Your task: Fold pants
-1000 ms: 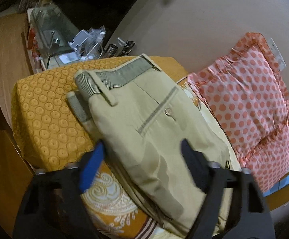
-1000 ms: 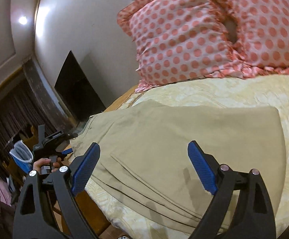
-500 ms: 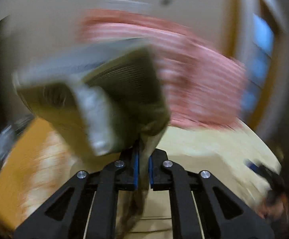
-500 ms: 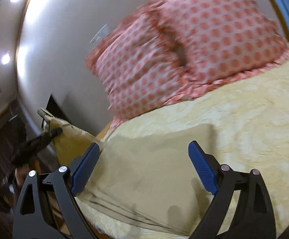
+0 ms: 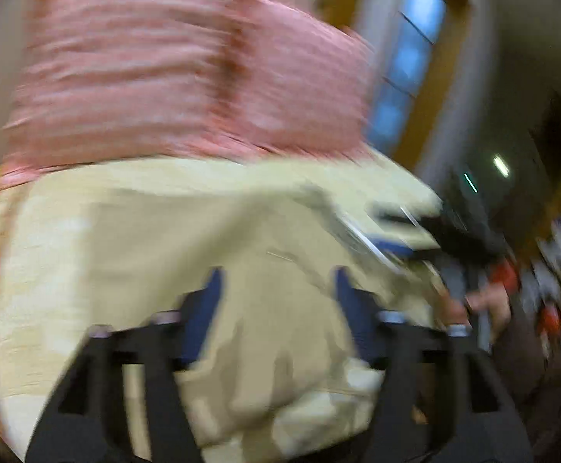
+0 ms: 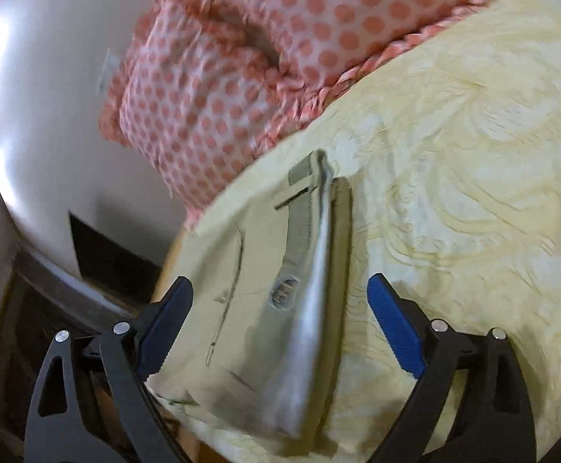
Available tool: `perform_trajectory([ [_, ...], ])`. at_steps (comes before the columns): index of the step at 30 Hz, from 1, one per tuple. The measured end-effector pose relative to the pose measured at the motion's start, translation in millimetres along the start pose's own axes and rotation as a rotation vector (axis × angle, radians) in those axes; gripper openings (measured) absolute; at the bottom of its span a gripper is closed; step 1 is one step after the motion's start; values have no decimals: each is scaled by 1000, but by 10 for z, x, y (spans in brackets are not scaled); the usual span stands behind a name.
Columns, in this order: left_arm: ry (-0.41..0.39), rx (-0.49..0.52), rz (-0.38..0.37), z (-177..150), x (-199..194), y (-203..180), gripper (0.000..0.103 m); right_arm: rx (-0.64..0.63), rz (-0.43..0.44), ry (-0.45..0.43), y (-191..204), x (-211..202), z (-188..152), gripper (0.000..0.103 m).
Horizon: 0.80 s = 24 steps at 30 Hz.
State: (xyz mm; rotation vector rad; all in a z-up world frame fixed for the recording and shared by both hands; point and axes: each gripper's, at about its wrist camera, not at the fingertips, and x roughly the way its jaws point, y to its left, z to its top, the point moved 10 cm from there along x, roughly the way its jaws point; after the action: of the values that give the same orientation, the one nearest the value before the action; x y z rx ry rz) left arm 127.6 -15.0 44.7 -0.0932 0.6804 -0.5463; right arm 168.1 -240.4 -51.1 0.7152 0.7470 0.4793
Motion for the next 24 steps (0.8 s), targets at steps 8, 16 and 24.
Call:
perform_trajectory([
  [8, 223, -233, 80, -185, 525, 1100, 66, -161, -121, 103, 111, 350, -92, 74],
  [16, 289, -233, 47, -235, 676, 1070, 20, -100, 65, 201, 135, 398, -75, 16],
  [24, 151, -146, 78, 571, 917, 1009, 7, -188, 57, 73, 423, 471, 782, 14],
])
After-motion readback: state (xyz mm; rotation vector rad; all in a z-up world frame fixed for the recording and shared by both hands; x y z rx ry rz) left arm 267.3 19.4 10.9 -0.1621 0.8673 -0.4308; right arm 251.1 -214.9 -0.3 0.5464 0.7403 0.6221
